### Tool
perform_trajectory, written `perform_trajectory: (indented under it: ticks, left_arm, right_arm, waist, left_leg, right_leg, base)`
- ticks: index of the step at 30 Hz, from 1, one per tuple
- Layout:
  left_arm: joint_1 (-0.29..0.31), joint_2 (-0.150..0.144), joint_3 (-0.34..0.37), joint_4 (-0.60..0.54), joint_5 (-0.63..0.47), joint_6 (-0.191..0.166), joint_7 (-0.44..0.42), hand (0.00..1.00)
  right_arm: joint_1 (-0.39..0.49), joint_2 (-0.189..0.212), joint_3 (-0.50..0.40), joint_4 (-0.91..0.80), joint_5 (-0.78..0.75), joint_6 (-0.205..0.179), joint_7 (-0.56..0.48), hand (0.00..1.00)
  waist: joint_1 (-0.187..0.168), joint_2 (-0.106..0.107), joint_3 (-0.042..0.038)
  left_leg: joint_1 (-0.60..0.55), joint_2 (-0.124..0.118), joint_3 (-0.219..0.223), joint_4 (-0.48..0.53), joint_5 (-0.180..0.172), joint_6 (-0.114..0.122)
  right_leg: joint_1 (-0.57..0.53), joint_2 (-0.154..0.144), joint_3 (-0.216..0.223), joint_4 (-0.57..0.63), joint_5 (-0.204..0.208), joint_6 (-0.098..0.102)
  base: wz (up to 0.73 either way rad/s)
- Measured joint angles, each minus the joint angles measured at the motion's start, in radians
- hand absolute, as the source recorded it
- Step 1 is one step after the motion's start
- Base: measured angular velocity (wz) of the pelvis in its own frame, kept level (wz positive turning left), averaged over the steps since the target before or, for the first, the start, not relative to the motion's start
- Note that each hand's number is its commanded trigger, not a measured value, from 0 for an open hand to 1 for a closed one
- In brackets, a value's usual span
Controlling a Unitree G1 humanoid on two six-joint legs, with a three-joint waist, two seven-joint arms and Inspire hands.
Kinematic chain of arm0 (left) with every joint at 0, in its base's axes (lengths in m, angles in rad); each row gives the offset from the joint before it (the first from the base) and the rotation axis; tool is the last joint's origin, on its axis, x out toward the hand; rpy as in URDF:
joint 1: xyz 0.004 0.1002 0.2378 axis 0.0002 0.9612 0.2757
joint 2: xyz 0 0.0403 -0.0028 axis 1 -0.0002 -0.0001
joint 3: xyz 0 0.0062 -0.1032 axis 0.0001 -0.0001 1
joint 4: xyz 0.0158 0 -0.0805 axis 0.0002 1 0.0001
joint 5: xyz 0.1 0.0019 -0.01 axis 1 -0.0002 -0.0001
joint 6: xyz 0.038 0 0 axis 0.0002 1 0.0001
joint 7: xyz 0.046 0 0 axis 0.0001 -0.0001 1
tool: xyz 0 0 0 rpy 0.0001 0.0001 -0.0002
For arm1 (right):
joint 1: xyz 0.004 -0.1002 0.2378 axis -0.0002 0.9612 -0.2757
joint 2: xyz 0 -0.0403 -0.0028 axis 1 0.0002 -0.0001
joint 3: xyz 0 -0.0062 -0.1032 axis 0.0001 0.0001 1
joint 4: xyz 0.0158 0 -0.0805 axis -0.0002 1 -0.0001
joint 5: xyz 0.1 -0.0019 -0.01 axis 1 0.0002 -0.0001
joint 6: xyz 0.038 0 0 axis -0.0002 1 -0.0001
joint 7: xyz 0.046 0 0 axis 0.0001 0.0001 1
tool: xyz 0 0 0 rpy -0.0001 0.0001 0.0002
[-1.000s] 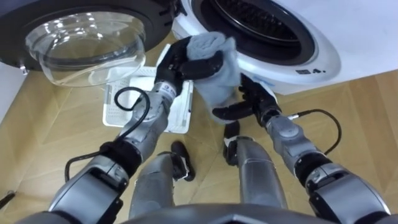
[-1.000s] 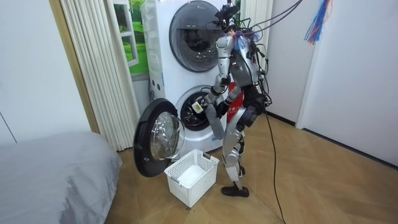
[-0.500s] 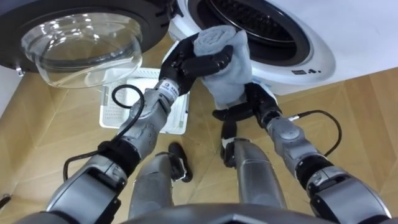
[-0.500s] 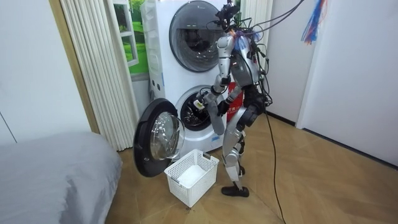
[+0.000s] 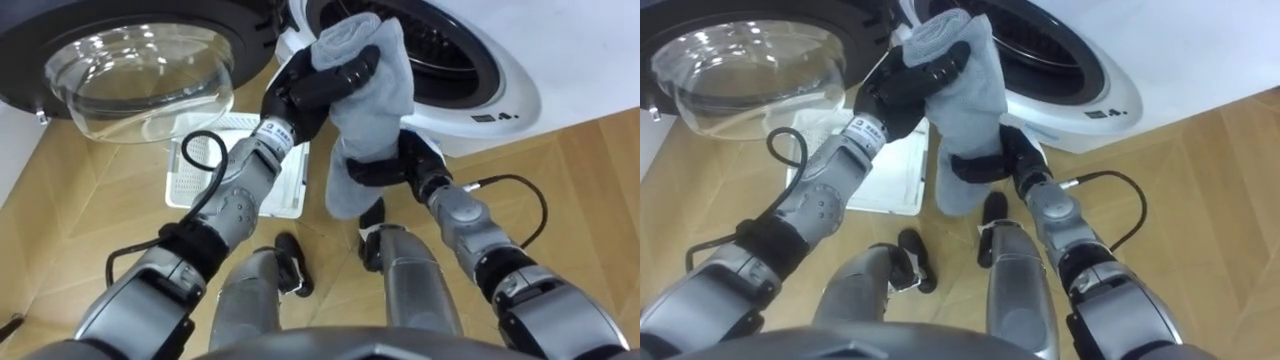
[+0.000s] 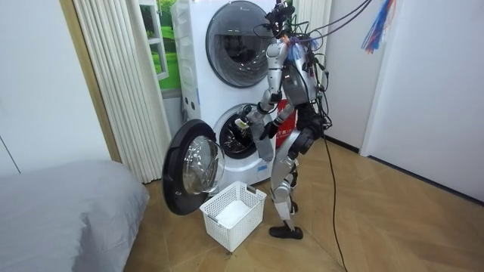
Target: Put towel into washing machine
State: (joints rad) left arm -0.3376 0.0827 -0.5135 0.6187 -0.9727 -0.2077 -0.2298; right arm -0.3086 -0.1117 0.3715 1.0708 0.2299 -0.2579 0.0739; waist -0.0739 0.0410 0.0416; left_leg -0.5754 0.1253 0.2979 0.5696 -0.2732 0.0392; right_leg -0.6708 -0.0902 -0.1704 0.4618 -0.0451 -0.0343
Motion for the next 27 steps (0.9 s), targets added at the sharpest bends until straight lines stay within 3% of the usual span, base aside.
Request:
perform_trajectory:
  ticks: [1,2,11,15,18,21,23,25,27]
  left_arm:
    - [0.009,0.000,-0.001,0.000,-0.010,0.002,-0.003,0.60]
    - [0.013,0.001,-0.001,0.000,-0.018,0.004,-0.004,0.00]
    - [0.049,0.007,0.010,0.003,-0.031,0.013,-0.021,0.00]
    - [0.087,0.021,0.024,0.016,0.034,0.009,-0.023,0.00]
    - [0.121,0.032,0.037,0.051,0.176,0.009,-0.017,0.00]
    - [0.176,0.076,0.040,0.093,0.288,0.010,0.012,0.00]
    - [0.221,0.116,0.045,0.096,0.351,0.010,0.035,0.00]
    - [0.278,0.159,0.058,0.107,0.430,0.014,0.065,0.00]
    - [0.317,0.177,0.081,0.107,0.466,0.022,0.089,0.00]
  right_arm:
    - [0.004,-0.001,0.000,0.000,0.000,0.005,0.007,1.00]
    - [0.006,-0.001,0.000,0.000,-0.001,0.008,0.010,1.00]
    - [0.012,-0.005,-0.004,0.025,0.006,0.034,0.003,1.00]
    - [0.013,-0.014,-0.008,0.062,0.058,0.070,-0.001,1.00]
    - [0.012,-0.032,-0.032,0.087,0.085,0.104,0.007,1.00]
    - [-0.003,-0.084,-0.091,0.132,0.176,0.128,0.028,1.00]
    - [-0.028,-0.122,-0.143,0.173,0.238,0.129,0.028,1.00]
    - [-0.055,-0.189,-0.199,0.193,0.328,0.146,0.024,1.00]
    - [-0.093,-0.225,-0.218,0.216,0.400,0.149,0.019,1.00]
  waist:
    - [-0.002,0.000,0.0000]
    - [-0.004,0.000,0.0000]
    - [0.021,-0.002,0.0001]
    - [0.048,-0.001,0.0005]
    - [0.074,0.009,0.0042]
    - [0.120,0.035,0.0090]
    - [0.139,0.046,0.0110]
    - [0.166,0.061,0.0111]
    - [0.168,0.073,0.0101]
  left_leg:
    - [0.002,0.000,0.001,0.000,0.000,0.000]
    - [0.004,0.000,0.001,-0.001,0.000,-0.001]
    - [0.010,-0.001,0.000,-0.025,0.005,-0.007]
    - [0.015,-0.016,0.001,-0.044,0.011,-0.008]
    - [0.015,-0.033,-0.010,-0.064,0.022,-0.003]
    - [0.009,-0.038,-0.026,-0.072,0.028,0.000]
    - [0.007,-0.057,-0.035,-0.088,0.037,0.005]
    - [0.002,-0.084,-0.044,-0.094,0.043,0.011]
    - [-0.005,-0.100,-0.060,-0.094,0.046,0.014]
  right_leg:
    - [0.002,0.001,0.000,-0.001,0.000,0.000]
    - [0.004,0.002,-0.001,-0.003,0.000,0.000]
    - [0.009,0.004,-0.009,-0.018,-0.001,-0.002]
    - [0.005,-0.006,-0.010,-0.016,-0.004,0.000]
    - [0.006,-0.026,-0.034,-0.014,-0.011,0.001]
    - [0.006,-0.039,-0.052,-0.012,-0.016,0.005]
    - [-0.007,-0.059,-0.056,0.009,-0.030,0.009]
    - [-0.029,-0.090,-0.056,0.059,-0.061,0.020]
    - [-0.038,-0.114,-0.065,0.087,-0.080,0.023]
  base:
    - [-0.05]
    - [0.00]
    - [0.00]
    - [0.02]
    - [0.19]
    - [0.21]
    - [0.31]
    - [0.44]
    - [0.35]
